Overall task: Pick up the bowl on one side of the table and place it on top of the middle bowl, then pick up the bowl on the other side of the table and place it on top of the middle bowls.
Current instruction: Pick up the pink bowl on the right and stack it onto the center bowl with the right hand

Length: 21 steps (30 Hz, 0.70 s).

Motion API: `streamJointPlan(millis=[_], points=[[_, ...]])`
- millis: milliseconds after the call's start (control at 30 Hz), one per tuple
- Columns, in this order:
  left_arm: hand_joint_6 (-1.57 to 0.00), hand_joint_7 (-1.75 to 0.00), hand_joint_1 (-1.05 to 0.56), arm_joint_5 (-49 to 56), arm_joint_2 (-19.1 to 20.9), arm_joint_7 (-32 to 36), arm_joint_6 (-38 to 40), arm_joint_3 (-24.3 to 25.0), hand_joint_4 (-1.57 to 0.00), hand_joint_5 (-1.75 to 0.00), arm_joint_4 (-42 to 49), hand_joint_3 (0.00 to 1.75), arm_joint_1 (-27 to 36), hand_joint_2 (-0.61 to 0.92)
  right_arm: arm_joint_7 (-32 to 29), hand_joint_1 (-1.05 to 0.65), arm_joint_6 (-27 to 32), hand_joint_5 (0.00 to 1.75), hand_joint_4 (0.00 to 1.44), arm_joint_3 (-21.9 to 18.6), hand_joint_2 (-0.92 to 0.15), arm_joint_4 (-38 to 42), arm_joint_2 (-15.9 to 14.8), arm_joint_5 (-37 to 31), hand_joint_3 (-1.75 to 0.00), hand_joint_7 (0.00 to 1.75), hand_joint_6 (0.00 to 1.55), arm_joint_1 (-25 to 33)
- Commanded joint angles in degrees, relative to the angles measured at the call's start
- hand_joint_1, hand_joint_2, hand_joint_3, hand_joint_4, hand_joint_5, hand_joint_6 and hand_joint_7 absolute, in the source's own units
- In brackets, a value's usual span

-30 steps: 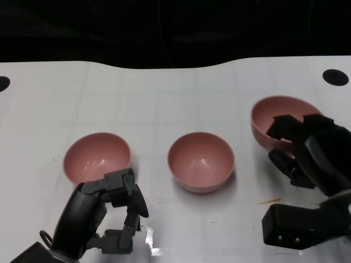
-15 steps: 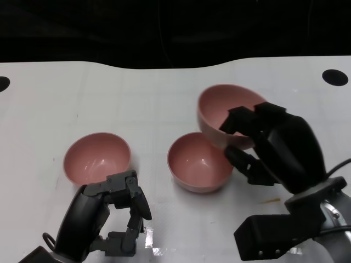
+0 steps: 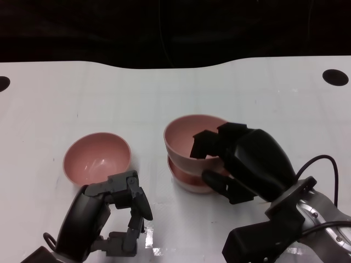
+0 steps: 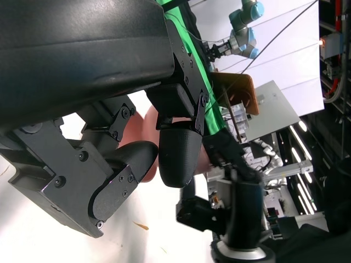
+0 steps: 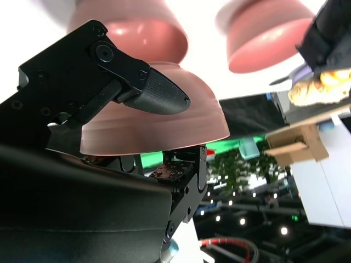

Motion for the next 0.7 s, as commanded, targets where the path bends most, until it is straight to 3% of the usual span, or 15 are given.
streamJointPlan(millis=[33, 167, 200, 233, 267, 300, 333, 367, 400, 467, 567, 700], points=[[-0.86, -1.47, -0.11, -0.11, 0.54, 0.51, -0.55, 0.28, -0.92, -1.72, 0.07, 1.55, 0.1, 0.29, -0.28, -0.15, -0.99, 1.75, 0.96, 0.6, -0.3, 2.43, -0.44, -0.08, -1.34, 1.75, 0.76, -1.03], [-0.86, -1.46, -0.1, -0.29, 0.46, 0.46, -0.32, 0.21, -0.92, -1.72, 0.02, 1.55, 0.07, 0.29, 0.6, -0.17, -0.16, 1.75, 0.93, 1.61, -0.31, 3.97, -0.78, -0.99, -1.37, 1.71, 0.75, -1.63], [-0.86, -1.46, -0.1, -0.35, 0.43, 0.44, -0.26, 0.19, -0.92, -1.72, -0.01, 1.54, 0.07, 0.3, 1.06, -0.17, 0.23, 1.72, 0.92, 1.83, -0.31, 4.26, -0.79, -1.11, -1.37, 1.64, 0.76, -1.74], [-0.86, -1.46, -0.1, -0.26, 0.43, 0.52, -0.13, 0.18, -0.92, -1.72, -0.11, 1.54, 0.1, 0.3, 1.66, -0.16, 0.69, 1.67, 0.91, 2.12, -0.33, 4.58, -0.85, -1.39, -1.35, 1.44, 0.81, -1.9], [-0.86, -1.46, -0.1, -0.15, 0.46, 0.56, 0.04, 0.15, -0.92, -1.72, -0.2, 1.54, 0.11, 0.3, 2.73, -0.18, 1.46, 1.45, 0.91, 2.45, -0.38, 4.8, -0.96, -1.79, -1.24, 1.16, 0.86, -2.07], [-0.86, -1.46, -0.1, -0.22, 0.47, 0.49, 0.06, 0.13, -0.92, -1.72, -0.18, 1.54, 0.1, 0.3, 4.8, -0.23, 2.64, 1.08, 0.87, 2.94, -0.51, 4.79, -1.21, -2.26, -0.95, 0.73, 0.88, -2.29], [-0.86, -1.46, -0.1, -0.28, 0.47, 0.43, 0.07, 0.1, -0.92, -1.72, -0.17, 1.54, 0.08, 0.3, 6.77, -0.26, 3.62, 0.78, 0.84, 3.33, -0.63, 4.64, -1.46, -2.53, -0.72, 0.45, 0.88, -2.47], [-0.86, -1.46, -0.1, -0.18, 0.5, 0.45, -0.1, 0.1, -0.92, -1.73, -0.11, 1.54, 0.04, 0.3, 9.1, -0.29, 4.61, 0.55, 0.81, 3.69, -0.72, 4.08, -1.86, -2.79, -0.54, 0.26, 0.85, -2.56], [-0.86, -1.46, -0.1, -0.1, 0.51, 0.49, -0.23, 0.1, -0.92, -1.73, -0.06, 1.54, 0.02, 0.3, 10.68, -0.39, 5.3, 0.32, 0.68, 3.91, -0.84, 3.57, -2.14, -2.88, -0.34, 0.11, 0.72, -2.59], [-0.86, -1.46, -0.1, -0.3, 0.5, 0.34, -0.22, 0.06, -0.92, -1.73, 0.01, 1.54, -0.04, 0.3, 13.27, -0.52, 7.16, 0.16, 0.55, 4.36, -0.9, 2.17, -2.72, -3.76, -0.25, 0.03, 0.58, -2.41], [-0.86, -1.45, -0.11, -0.66, 0.46, 0.16, 0.16, -0.02, -0.92, -1.74, -0.05, 1.54, -0.04, 0.3, 15.08, -0.71, 8.98, 0.04, 0.35, 4.42, -0.92, 0.49, -3.0, -4.31, -0.34, 0.0, 0.37, -1.73], [-0.87, -1.45, -0.11, -0.78, 0.53, 0.15, 0.03, -0.04, -0.91, -1.75, 0.18, 1.51, -0.15, 0.31, 17.08, -0.78, 10.58, 0.0, 0.28, 3.04, -0.92, -4.44, -3.49, -2.85, -0.41, 0.0, 0.32, 0.58]])
